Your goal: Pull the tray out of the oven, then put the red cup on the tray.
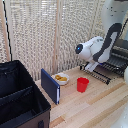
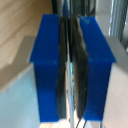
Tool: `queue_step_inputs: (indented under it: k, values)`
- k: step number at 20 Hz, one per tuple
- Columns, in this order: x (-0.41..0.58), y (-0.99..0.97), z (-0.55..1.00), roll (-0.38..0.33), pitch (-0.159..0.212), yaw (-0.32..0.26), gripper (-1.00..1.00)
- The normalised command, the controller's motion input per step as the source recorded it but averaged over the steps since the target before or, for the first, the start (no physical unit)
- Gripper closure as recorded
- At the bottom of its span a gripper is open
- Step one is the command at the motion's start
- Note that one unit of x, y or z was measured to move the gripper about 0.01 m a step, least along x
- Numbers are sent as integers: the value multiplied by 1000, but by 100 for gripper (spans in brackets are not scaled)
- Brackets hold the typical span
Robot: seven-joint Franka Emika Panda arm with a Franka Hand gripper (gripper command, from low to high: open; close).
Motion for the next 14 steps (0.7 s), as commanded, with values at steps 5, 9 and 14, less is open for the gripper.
queue_step_inputs:
  k: [5,9,14]
  values:
    - [96,10,90,-2,-9,24,-100]
    - [118,95,227,5,-69,0,-100]
    - [136,367,548,6,0,-15,-100]
